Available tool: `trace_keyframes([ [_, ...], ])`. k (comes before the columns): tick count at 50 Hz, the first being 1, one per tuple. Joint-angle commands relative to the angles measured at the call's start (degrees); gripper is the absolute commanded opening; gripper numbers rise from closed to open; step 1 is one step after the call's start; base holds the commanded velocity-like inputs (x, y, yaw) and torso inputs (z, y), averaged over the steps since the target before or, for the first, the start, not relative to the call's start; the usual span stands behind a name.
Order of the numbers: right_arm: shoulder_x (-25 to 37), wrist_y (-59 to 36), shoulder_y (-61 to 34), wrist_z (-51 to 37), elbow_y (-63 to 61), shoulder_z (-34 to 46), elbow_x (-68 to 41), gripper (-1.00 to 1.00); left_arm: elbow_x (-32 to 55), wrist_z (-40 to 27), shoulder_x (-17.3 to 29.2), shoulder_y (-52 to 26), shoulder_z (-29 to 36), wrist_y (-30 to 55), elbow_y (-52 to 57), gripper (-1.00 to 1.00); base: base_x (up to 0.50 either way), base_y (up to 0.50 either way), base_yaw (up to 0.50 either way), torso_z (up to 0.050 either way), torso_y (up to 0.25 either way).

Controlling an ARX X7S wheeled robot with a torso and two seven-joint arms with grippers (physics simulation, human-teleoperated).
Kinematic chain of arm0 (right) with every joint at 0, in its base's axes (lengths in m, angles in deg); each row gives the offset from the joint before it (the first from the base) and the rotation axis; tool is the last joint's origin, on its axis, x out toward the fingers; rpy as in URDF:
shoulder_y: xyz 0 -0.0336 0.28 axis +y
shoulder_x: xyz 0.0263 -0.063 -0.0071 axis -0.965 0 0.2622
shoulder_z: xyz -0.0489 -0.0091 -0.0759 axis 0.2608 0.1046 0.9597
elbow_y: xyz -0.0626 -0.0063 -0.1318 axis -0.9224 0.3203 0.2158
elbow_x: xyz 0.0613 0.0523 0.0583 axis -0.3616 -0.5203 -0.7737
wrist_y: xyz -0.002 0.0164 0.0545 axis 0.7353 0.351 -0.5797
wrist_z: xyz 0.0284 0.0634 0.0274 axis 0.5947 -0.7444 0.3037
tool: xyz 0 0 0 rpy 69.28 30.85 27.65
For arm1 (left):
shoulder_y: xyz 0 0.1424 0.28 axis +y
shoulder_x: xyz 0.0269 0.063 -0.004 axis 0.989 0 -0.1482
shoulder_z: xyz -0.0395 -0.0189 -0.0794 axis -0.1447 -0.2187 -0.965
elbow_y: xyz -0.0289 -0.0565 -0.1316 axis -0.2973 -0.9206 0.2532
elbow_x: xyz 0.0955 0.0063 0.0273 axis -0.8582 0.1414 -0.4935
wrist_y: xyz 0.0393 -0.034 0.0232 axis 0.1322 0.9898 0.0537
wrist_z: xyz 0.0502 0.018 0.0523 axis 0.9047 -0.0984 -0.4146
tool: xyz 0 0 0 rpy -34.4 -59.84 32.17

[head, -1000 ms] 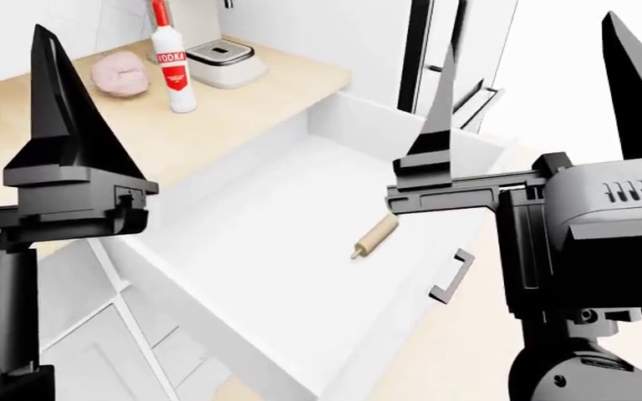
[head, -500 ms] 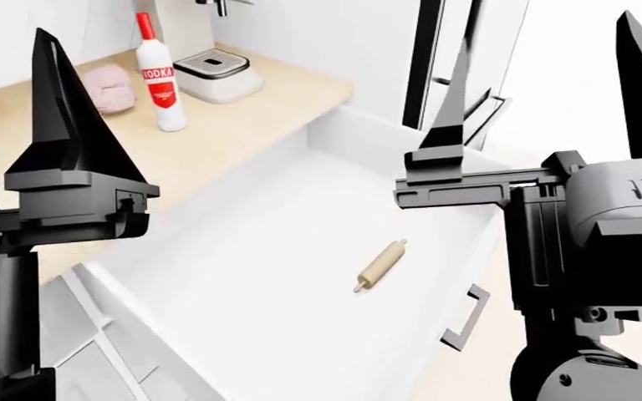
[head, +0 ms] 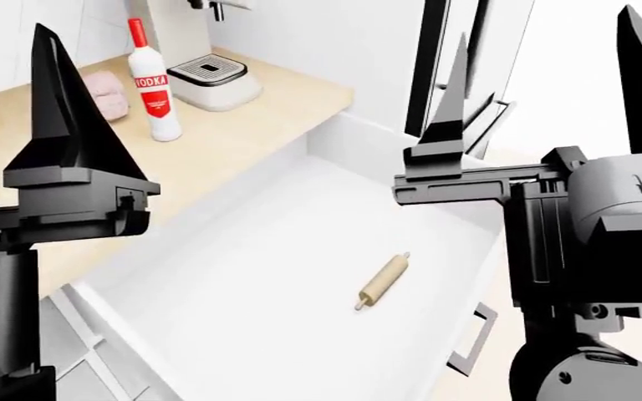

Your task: Close the right drawer.

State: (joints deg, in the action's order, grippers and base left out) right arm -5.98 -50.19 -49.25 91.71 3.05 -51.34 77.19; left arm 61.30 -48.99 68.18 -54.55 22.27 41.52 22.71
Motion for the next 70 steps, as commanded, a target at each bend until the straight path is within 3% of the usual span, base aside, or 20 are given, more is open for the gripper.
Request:
trace_keyframes([
  [1,0.00,-0.01,-0.23,-0.14,-0.01,-0.25,-0.22,1.00,0.38,-0.10,-0.24,-0.78,0.21,0.49,0.13,1.00,0.00,0.00,0.00,0.000,0.000],
  [45,0.00,1.37,1.04,-0.72,-0.01,-2.44,-1.89,1.00,-0.37,-0.68,0.62,-0.44,0.98,-0.60,0.39,1.00,0.05,-0.07,0.00,0.000,0.000],
  [70,-0.01,-2.44,3.41,6.55,-0.02,-8.93,5.97,1.00,-0.62,-0.40,0.20,-0.39,1.84,-0.87,-0.18,1.00,0.00,0.00,0.00,0.000,0.000],
])
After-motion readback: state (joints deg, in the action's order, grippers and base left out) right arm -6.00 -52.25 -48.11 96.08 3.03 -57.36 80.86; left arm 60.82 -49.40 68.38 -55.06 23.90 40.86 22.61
